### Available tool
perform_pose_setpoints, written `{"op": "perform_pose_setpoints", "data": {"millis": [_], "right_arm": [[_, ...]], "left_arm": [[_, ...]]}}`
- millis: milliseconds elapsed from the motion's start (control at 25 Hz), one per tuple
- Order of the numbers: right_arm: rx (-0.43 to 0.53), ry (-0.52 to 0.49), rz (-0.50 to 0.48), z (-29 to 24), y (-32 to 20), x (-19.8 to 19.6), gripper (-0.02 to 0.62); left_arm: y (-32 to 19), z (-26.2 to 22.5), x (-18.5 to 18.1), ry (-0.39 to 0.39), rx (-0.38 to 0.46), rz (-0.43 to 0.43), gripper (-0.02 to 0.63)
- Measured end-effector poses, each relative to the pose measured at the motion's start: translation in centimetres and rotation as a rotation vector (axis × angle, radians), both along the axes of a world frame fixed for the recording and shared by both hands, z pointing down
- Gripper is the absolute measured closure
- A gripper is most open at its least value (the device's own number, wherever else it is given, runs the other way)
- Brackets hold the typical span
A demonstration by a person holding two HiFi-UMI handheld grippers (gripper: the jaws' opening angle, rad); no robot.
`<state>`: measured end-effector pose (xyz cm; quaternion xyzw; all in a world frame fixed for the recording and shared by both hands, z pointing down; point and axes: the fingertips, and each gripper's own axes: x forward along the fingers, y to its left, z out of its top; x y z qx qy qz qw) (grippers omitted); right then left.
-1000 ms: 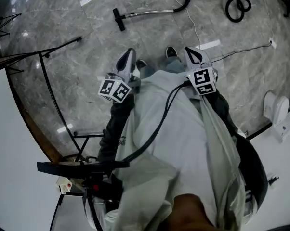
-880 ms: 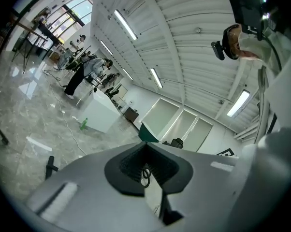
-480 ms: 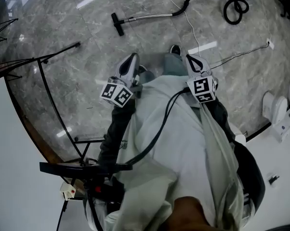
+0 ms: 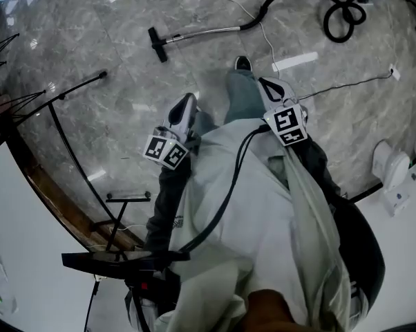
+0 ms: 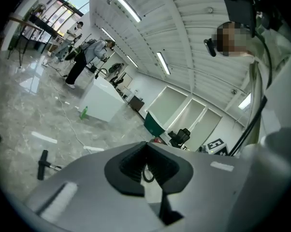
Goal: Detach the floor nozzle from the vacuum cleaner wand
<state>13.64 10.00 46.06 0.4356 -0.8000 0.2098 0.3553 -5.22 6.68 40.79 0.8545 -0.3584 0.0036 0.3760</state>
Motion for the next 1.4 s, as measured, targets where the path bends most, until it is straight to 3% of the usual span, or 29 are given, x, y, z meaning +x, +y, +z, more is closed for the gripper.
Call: {"op": "perform_pose_setpoints", "data": {"millis": [200, 320, 400, 560, 720, 800, 920, 960, 1000, 1040, 1200, 1400], "right_arm": [[-0.088, -0.115, -0.049, 5.7, -4.4, 6.5, 0.597], [-0.094, -0.111, -0.098, 12.7, -6.9, 9.4, 0.597], [-0.068, -0.083, -0.128, 18.1, -8.7, 10.7, 0.597], [0.003, -0.003, -0.175, 31.0, -11.2, 11.3, 0.597], [0.113, 0.221, -0.409, 44.2, -11.8, 9.2, 0.597], [0.139, 0.287, -0.525, 49.4, -12.0, 6.8, 0.597], [0.178, 0.235, -0.594, 54.6, -12.7, 2.8, 0.597], [0.178, 0.198, -0.596, 55.8, -13.0, 1.7, 0.597], [0.181, 0.164, -0.595, 56.8, -13.3, 0.8, 0.597], [0.197, 0.134, -0.595, 57.5, -13.7, 0.0, 0.597], [0.274, 0.085, -0.582, 59.7, -15.6, -2.6, 0.597], [0.238, -0.076, -0.568, 61.7, -19.1, -7.1, 0.597]], "left_arm": [[-4.6, 5.3, 8.7, 0.144, -0.035, 0.047, 0.601], [-7.8, 12.1, 10.9, 0.255, -0.071, 0.054, 0.597], [-9.4, 18.3, 11.2, 0.277, -0.081, 0.060, 0.597], [-11.3, 33.6, 7.9, 0.197, -0.106, -0.021, 0.573], [-10.7, 46.7, 2.0, 0.183, -0.181, -0.166, 0.472], [-9.9, 51.7, -0.8, 0.192, -0.204, -0.225, 0.452], [-9.1, 57.4, -3.7, 0.140, -0.181, -0.267, 0.452], [-9.1, 58.7, -4.4, 0.114, -0.160, -0.284, 0.484], [-9.3, 59.7, -5.1, 0.093, -0.133, -0.305, 0.574], [-9.7, 60.4, -5.8, 0.083, -0.103, -0.326, 0.601], [-11.6, 63.1, -8.0, 0.079, -0.020, -0.395, 0.601], [-14.2, 68.1, -11.0, 0.150, -0.052, -0.545, 0.586]]}}
